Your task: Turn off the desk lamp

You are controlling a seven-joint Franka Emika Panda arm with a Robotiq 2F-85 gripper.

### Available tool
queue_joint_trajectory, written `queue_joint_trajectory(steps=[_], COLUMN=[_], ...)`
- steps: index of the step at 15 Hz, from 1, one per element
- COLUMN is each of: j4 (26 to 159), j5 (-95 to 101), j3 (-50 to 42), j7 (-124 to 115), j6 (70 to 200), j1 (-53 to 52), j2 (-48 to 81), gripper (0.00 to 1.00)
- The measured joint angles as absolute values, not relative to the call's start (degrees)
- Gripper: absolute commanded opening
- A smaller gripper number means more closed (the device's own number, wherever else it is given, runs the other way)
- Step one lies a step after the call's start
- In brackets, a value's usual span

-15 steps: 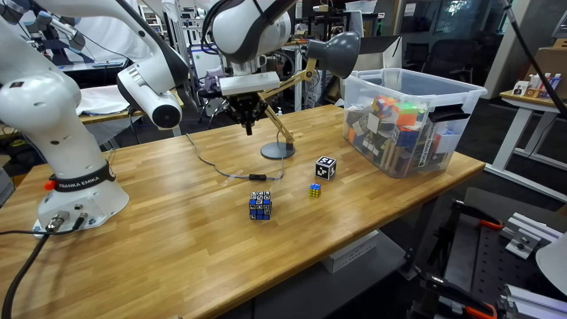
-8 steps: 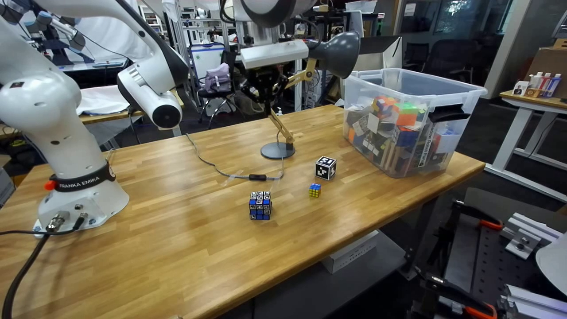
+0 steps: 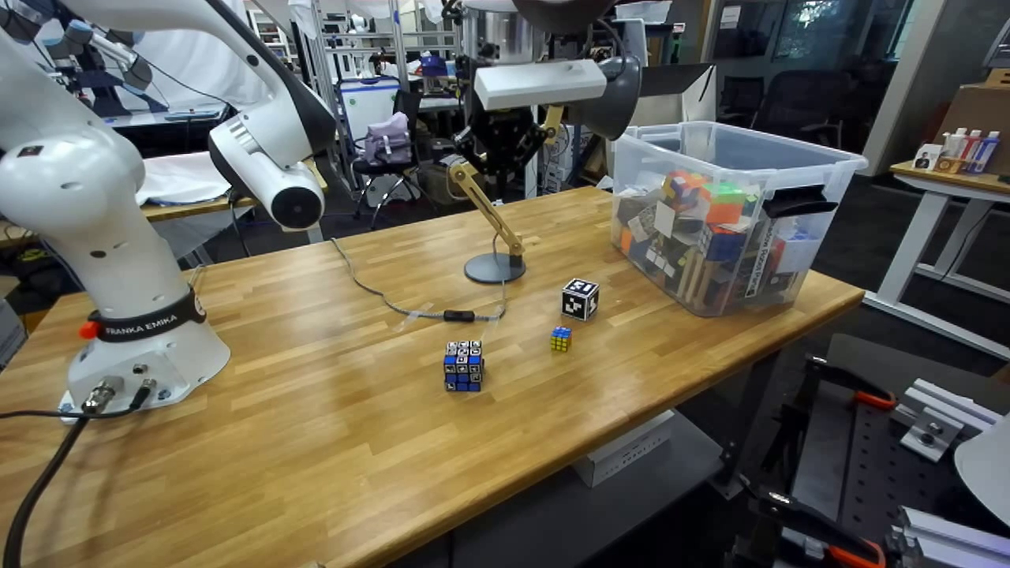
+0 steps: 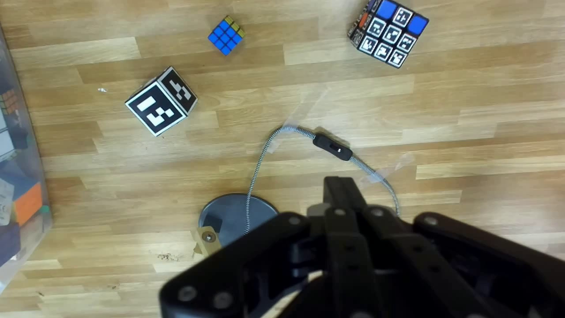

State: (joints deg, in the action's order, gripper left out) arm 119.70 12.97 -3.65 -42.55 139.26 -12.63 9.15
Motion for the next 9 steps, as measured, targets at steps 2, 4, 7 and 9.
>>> queue_joint_trajectory(steps=[2, 4, 7, 9], j4=[123.24, 125.32, 125.51, 125.51], j5=[12.32, 11.78, 11.74, 11.73], j3=[-3.03, -2.59, -2.40, -2.38], j7=[-42.12, -41.54, -41.43, -41.43], j6=[142.70, 144.58, 144.75, 144.79], j1=[-12.12, -11.51, -11.26, -11.26], j2=[7.08, 5.84, 5.60, 5.60], gripper=[0.08, 0.22, 0.26, 0.26])
